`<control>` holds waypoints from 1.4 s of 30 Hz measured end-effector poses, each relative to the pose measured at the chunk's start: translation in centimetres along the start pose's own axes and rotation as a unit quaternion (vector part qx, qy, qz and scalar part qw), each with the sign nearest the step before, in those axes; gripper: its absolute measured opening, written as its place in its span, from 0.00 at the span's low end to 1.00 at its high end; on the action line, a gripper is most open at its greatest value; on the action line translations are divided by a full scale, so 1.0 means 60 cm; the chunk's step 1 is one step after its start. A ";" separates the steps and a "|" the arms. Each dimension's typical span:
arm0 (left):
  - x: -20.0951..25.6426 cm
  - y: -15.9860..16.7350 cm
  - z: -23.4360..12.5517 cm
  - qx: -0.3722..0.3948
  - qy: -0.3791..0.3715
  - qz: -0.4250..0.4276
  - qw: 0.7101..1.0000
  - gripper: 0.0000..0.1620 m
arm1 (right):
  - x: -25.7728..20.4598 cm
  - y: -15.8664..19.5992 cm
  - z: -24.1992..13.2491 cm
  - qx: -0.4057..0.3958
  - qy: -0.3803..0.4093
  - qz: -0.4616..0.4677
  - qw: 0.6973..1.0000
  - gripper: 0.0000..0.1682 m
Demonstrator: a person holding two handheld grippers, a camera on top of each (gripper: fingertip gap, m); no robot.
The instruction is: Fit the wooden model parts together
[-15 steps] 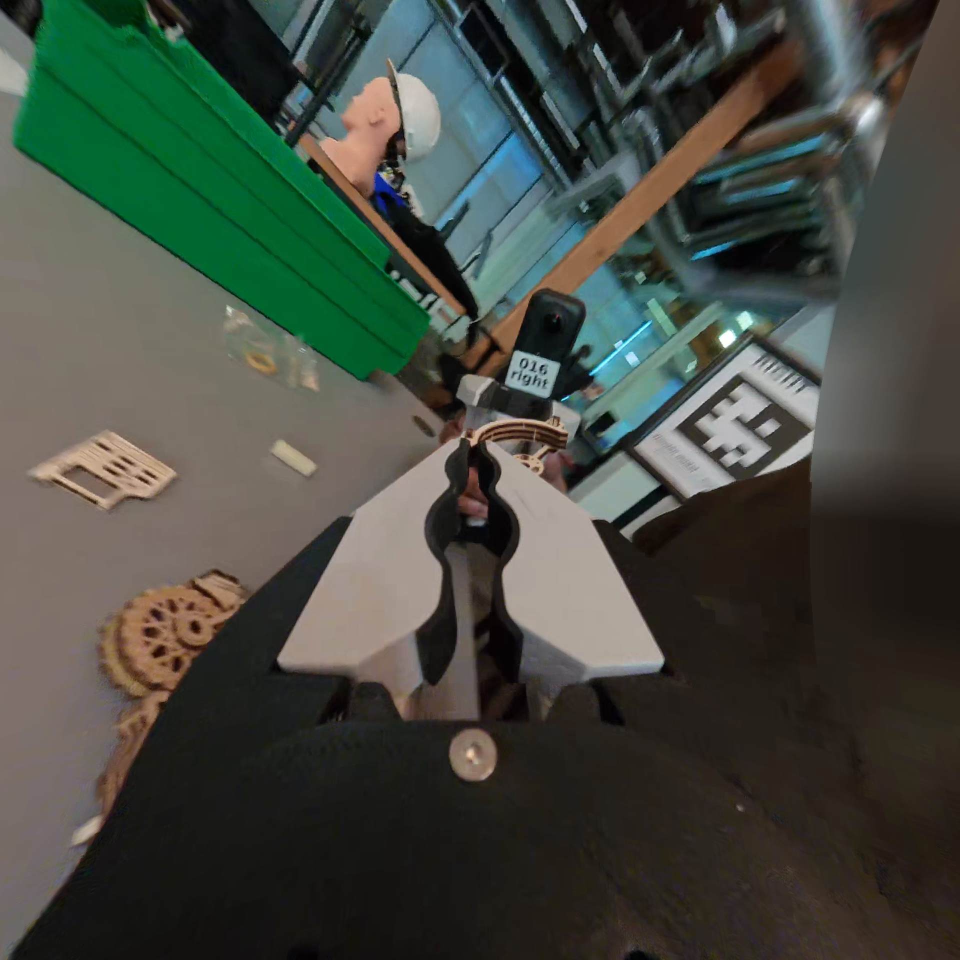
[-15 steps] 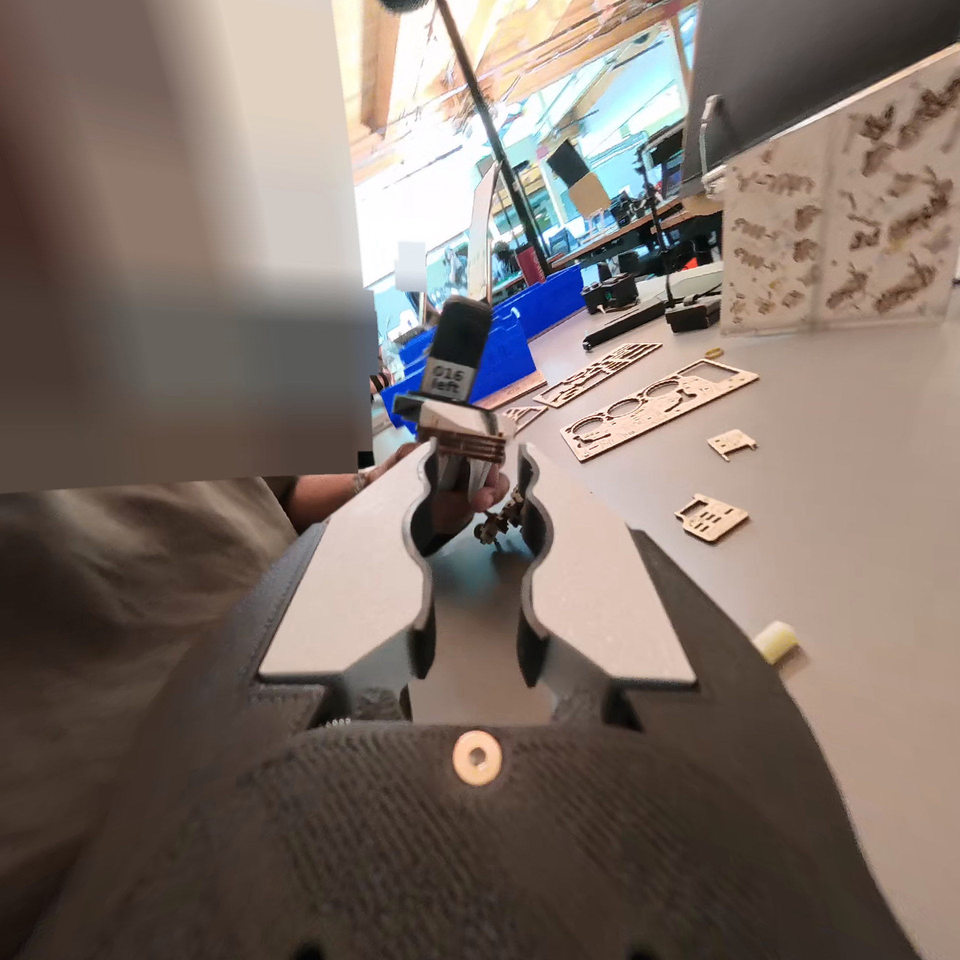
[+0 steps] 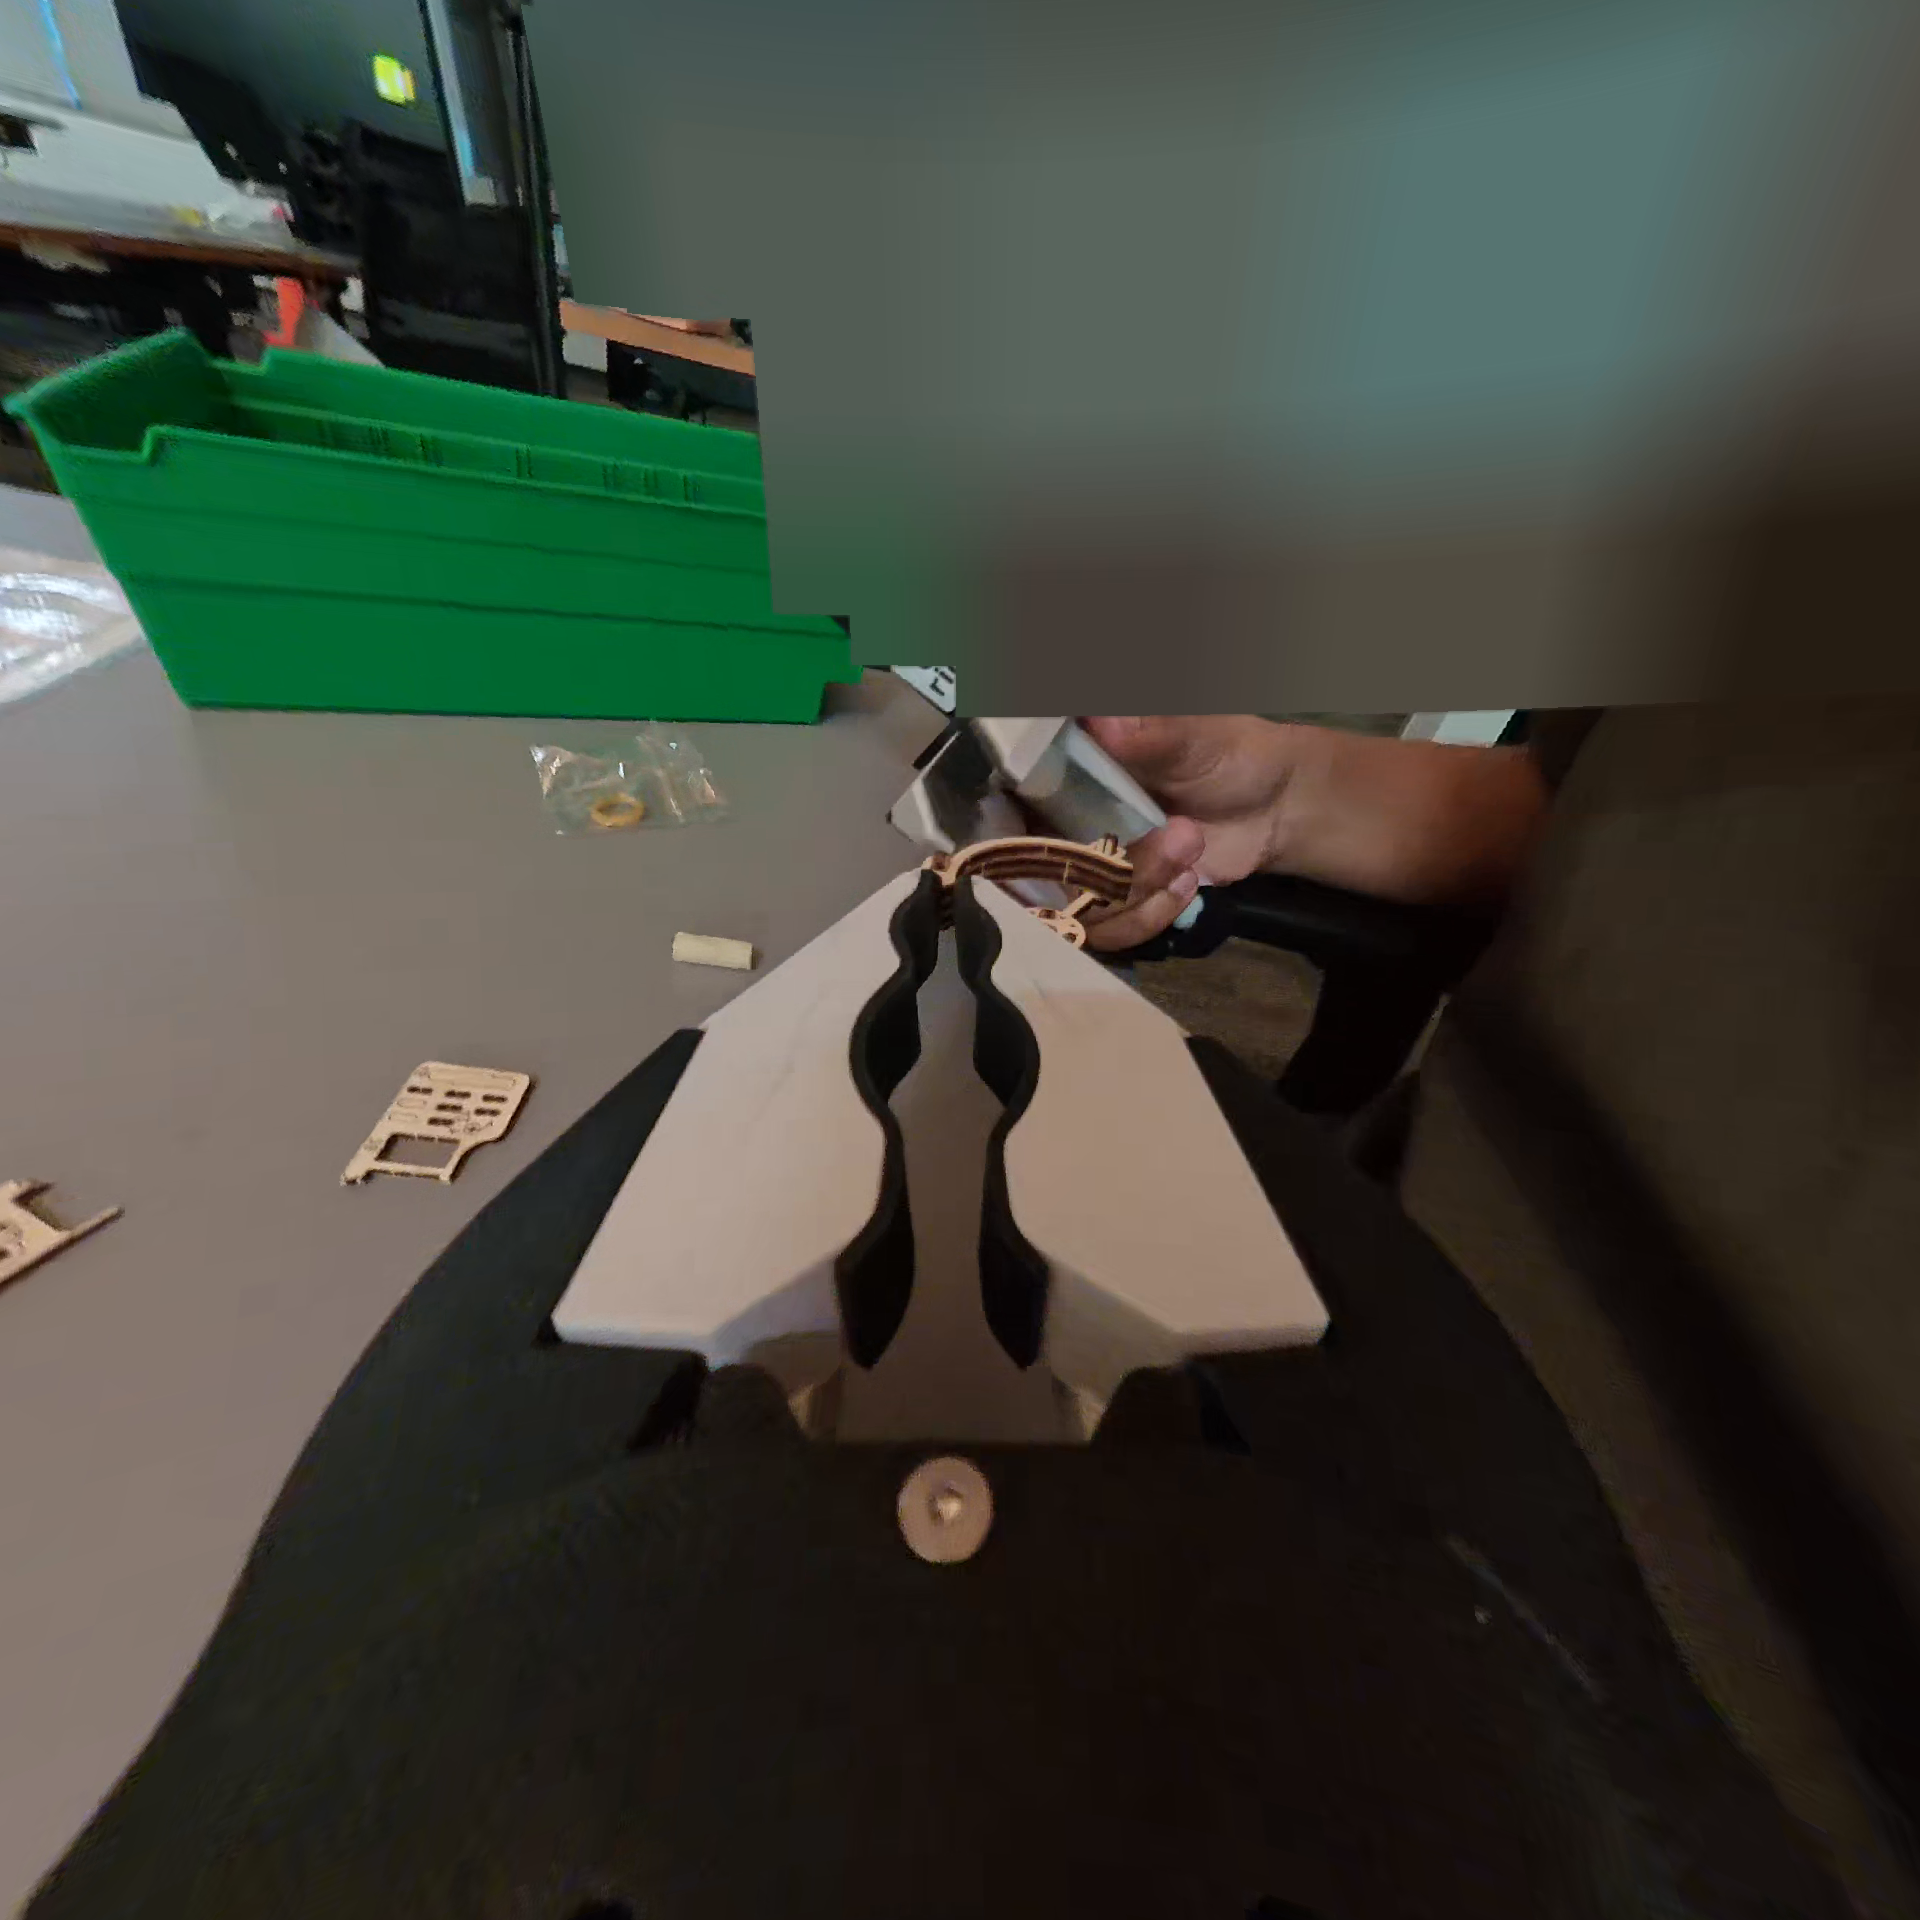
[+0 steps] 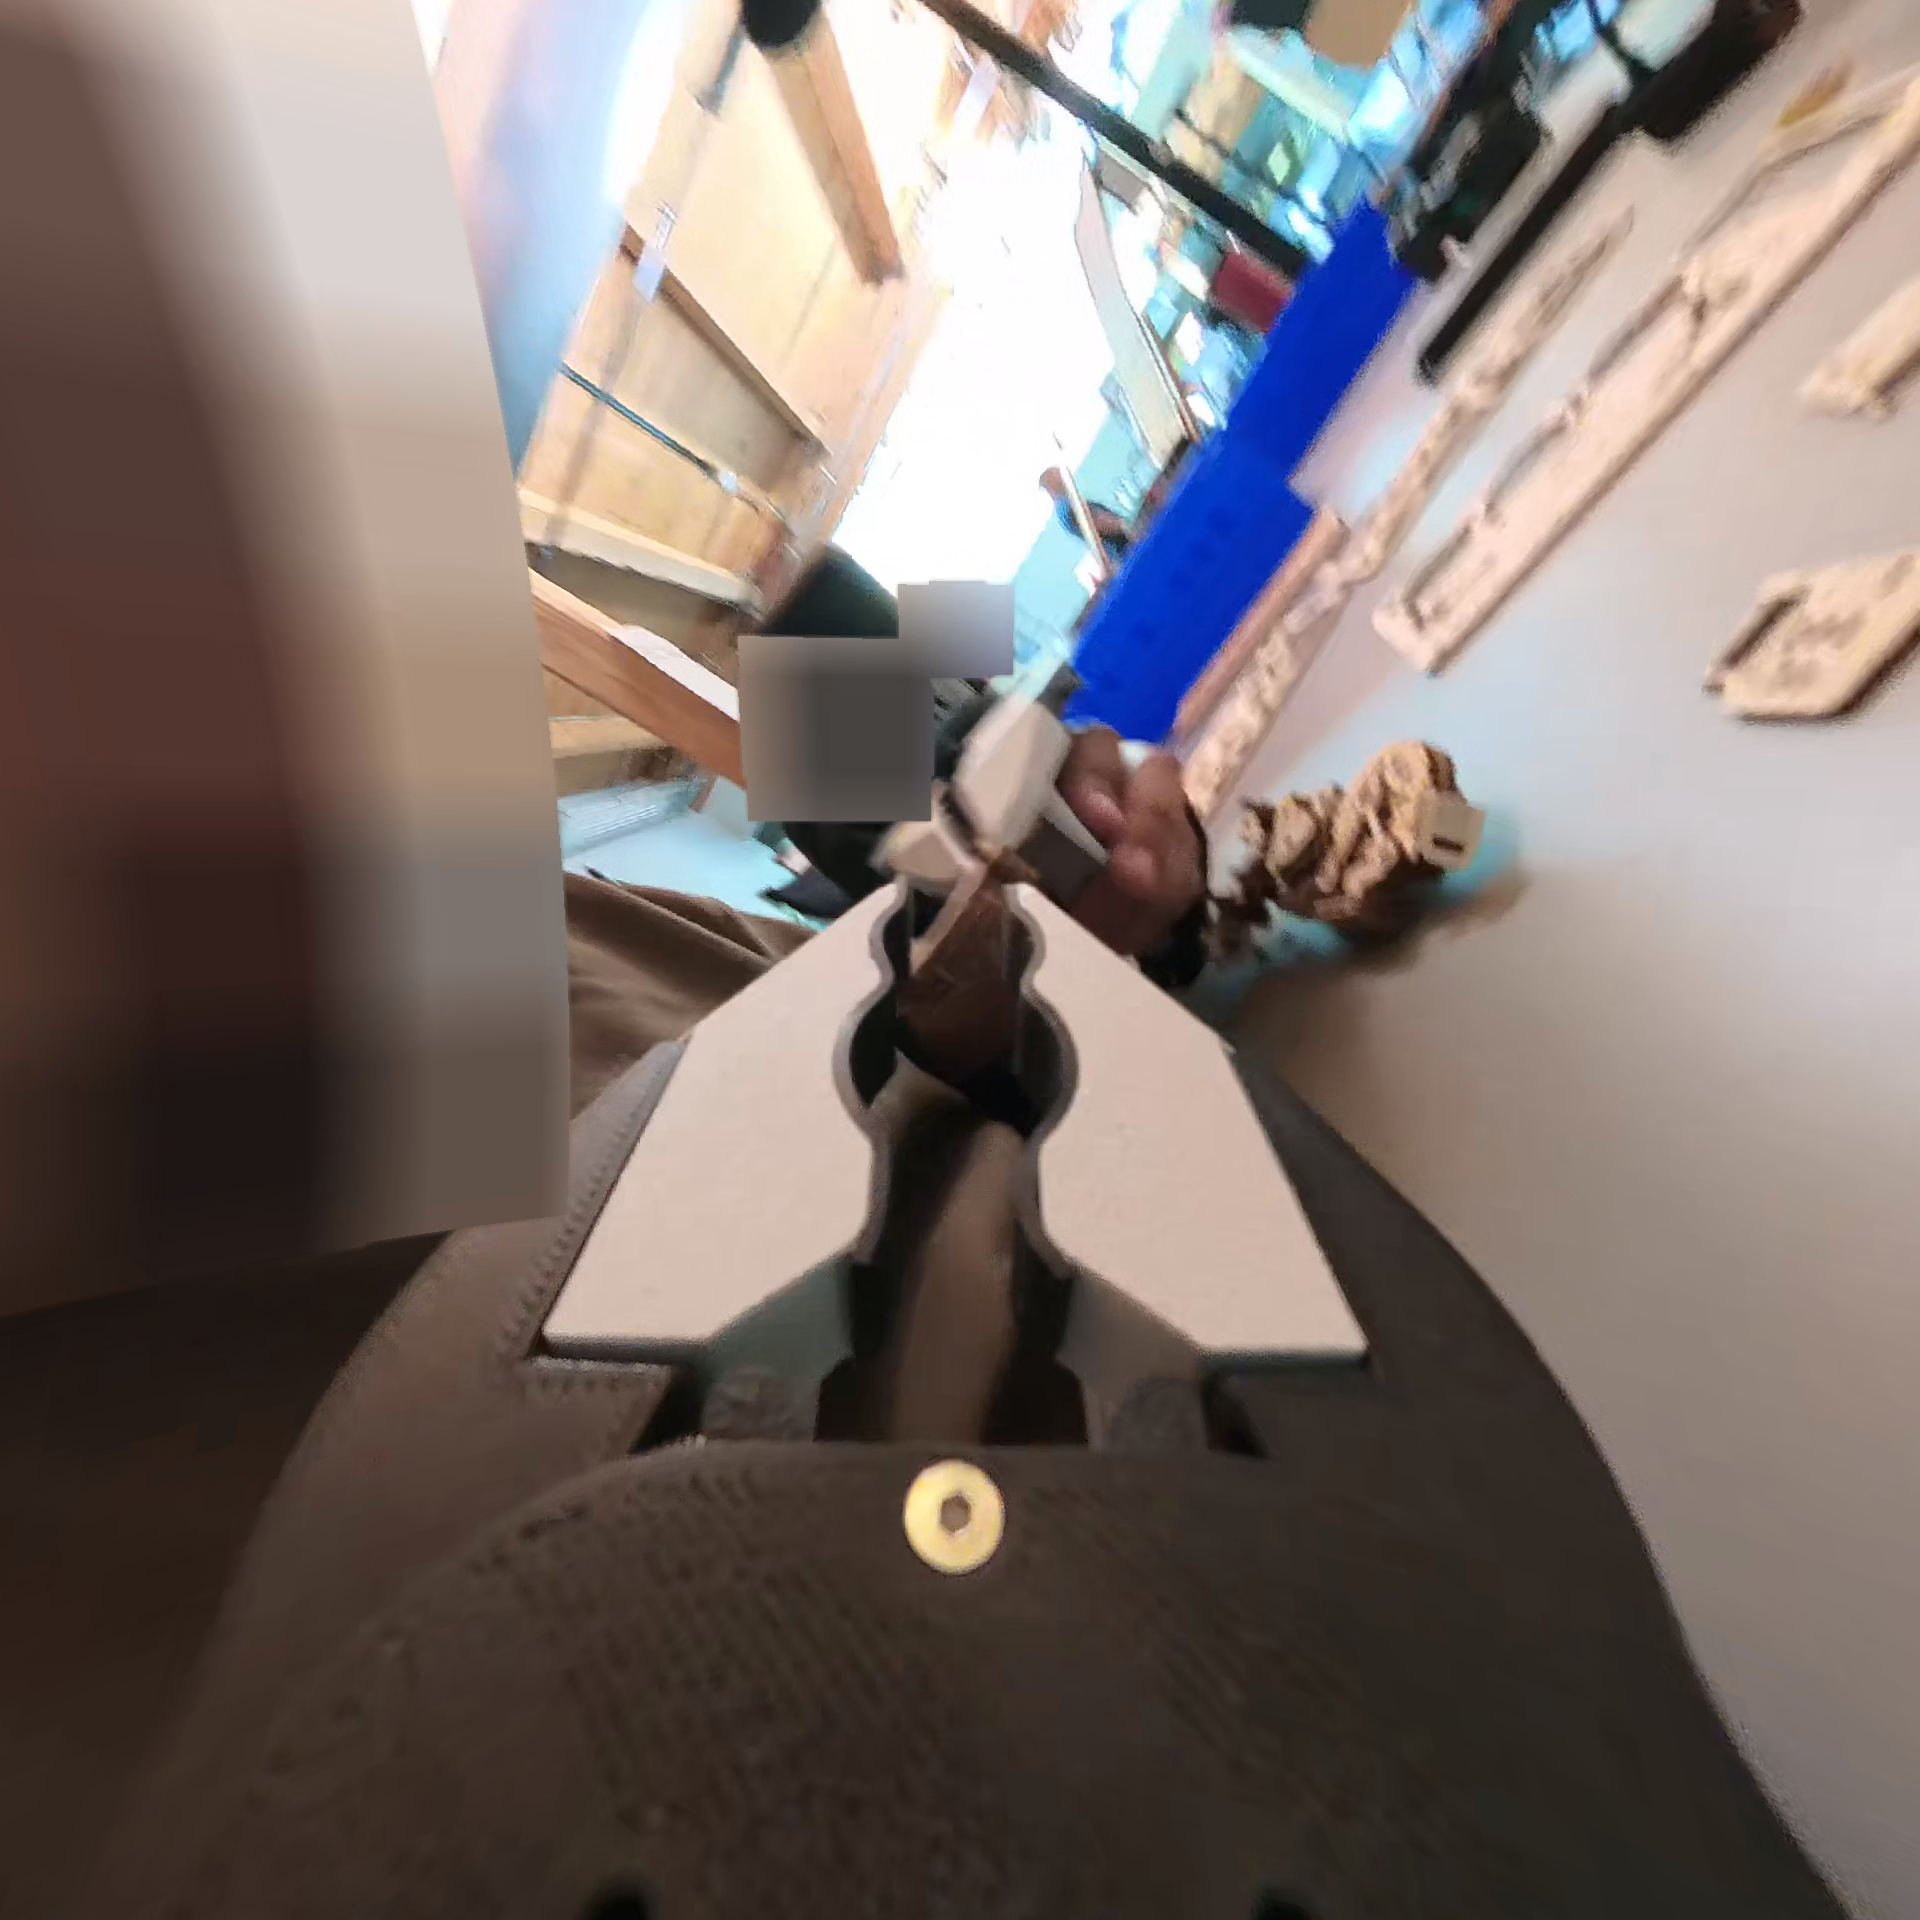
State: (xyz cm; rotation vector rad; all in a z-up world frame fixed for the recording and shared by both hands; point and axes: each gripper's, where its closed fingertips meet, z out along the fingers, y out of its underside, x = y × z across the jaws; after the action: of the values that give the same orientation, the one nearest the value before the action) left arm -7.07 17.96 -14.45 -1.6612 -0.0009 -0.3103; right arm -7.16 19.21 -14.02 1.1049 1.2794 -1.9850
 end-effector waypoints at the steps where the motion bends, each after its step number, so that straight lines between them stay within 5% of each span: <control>1: 0.002 -0.001 0.000 0.003 -0.002 0.009 1.000 0.00 | 0.006 0.008 0.002 -0.014 0.011 0.001 1.000 0.14; 14: 0.013 -0.001 0.001 0.008 0.011 0.027 1.000 0.00 | 0.009 0.048 0.014 -0.084 0.018 0.012 0.996 0.05; 21: 0.002 -0.001 0.000 0.015 0.012 -0.033 0.999 0.14 | 0.005 0.027 0.009 -0.077 0.065 -0.133 0.986 0.04; 29: 0.009 -0.011 0.000 0.039 0.058 -0.123 0.990 0.14 | 0.008 0.020 0.006 -0.100 0.151 -0.351 0.919 0.04; 42: 0.017 -0.008 0.004 0.030 0.053 -0.092 0.994 0.08 | 0.018 0.033 0.011 -0.131 0.173 -0.403 0.889 0.04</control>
State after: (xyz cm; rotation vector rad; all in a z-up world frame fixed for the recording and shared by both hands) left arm -6.11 18.08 -13.82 -1.5867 -0.0842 -0.5336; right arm -6.41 17.79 -15.74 0.8826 2.4261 -2.0897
